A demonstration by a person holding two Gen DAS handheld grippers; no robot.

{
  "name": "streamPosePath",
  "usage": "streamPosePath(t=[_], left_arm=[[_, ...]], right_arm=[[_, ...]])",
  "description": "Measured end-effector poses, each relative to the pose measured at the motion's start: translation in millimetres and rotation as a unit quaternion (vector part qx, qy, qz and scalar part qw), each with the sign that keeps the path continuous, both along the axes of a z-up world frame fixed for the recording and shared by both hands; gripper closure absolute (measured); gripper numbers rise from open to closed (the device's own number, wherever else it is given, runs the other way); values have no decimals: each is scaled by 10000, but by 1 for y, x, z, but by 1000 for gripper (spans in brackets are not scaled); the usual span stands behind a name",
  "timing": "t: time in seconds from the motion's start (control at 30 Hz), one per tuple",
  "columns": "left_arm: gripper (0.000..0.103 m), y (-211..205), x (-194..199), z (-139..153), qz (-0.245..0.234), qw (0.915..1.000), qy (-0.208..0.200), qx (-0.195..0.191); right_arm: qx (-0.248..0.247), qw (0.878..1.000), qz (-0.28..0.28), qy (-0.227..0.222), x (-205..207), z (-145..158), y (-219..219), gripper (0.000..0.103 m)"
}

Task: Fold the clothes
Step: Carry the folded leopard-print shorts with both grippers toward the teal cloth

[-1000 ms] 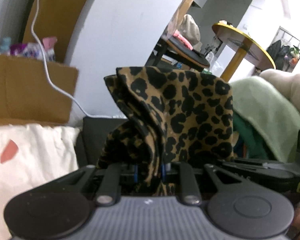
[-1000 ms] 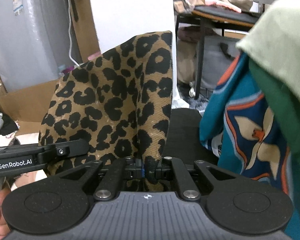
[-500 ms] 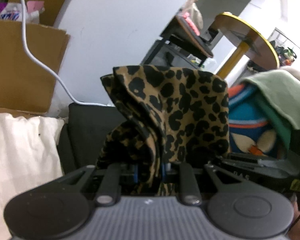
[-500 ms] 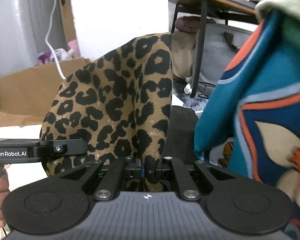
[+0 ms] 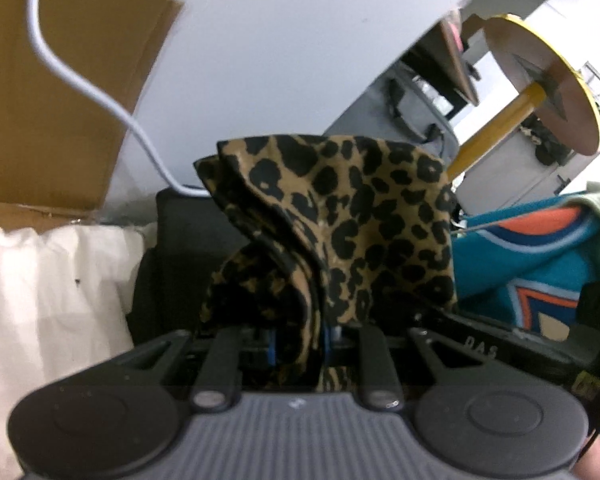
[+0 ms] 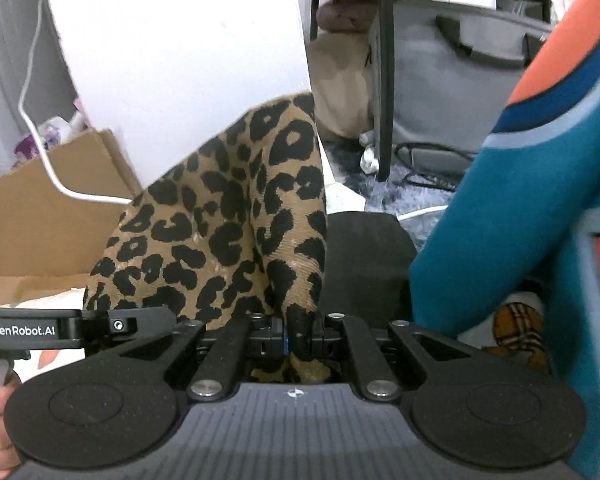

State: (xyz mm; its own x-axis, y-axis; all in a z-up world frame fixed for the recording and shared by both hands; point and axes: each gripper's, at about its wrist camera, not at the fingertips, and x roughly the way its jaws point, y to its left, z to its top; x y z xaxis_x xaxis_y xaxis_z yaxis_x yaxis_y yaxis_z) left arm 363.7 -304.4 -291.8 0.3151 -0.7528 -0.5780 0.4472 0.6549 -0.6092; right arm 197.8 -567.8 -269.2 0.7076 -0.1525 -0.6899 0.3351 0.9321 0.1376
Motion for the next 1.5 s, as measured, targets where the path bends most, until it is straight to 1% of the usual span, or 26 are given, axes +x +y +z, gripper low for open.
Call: streamPosePath(t=[0.13,0.23,0.4,0.47,0.5,0.53,0.57,0.6,0.67,0.77,0.83,0.93,0.97,1.07,1.1,1.17,1.3,1.33,1.37,1.43,1.5], left_arm=[[82,0,15,-17,82,9997,184,-96],[82,1,20,-24,92,9996,215,-144],[82,3,19,-24,73,9998,8,-171],[81,3,19,-26,80,9999,-40,-115],[81,2,20,-28,88,9999,-41,-69],[76,2,22,-29,111,9999,-5,20],[70,2,23,-30,134,9998,30,109],[69,2,25,-31,156,9997,64,197],[64,6,23,-21,168,9992,-18,355],[63,14,16,-3,195,9977,-282,580],[65,23,11,10,271,9958,-563,677],[77,26,8,28,283,9936,-901,626],[79,22,8,33,218,9931,-980,601],[79,8,5,41,46,9921,-1138,526],[79,1,4,41,-3,9915,-1179,556],[84,-11,5,39,-78,9901,-1240,653],[84,-28,12,25,-171,9858,-1339,999],[87,-30,14,20,-151,9848,-1334,1101],[91,-31,18,14,-106,9846,-1275,1194],[96,-28,21,2,-17,9835,-1175,1374],[97,-27,24,-13,30,9840,-991,1478]], right_arm=[[89,9999,3,88,21,-14,-11,97],[159,9998,8,124,32,-22,-17,97],[282,9995,20,132,43,-32,-24,97],[282,9995,40,160,47,-35,-26,96],[196,9995,69,216,48,-37,-25,93],[64,9996,87,259,49,-38,-23,83],[-101,9995,97,284,49,-38,-21,79],[-242,9992,105,298,48,-36,-18,76],[-474,9984,116,302,43,-31,-13,74],[-517,9984,36,230,30,-24,-10,72],[-534,9985,2,124,17,-20,-7,72],[-656,9978,-19,-4,0,-16,-4,72],[-694,9976,-37,-25,-6,-15,-4,72],[-677,9977,-40,-46,-17,-14,-5,72],[-649,9979,-51,-58,-20,-15,-6,72],[-568,9983,-60,-68,-24,-19,-8,72],[-475,9988,10,77,-21,-34,-8,72],[-471,9988,52,136,-20,-39,-7,72],[-470,9987,77,190,-19,-44,-6,72],[-462,9985,98,281,-20,-51,-6,71],[-470,9982,104,355,-21,-57,-5,71]])
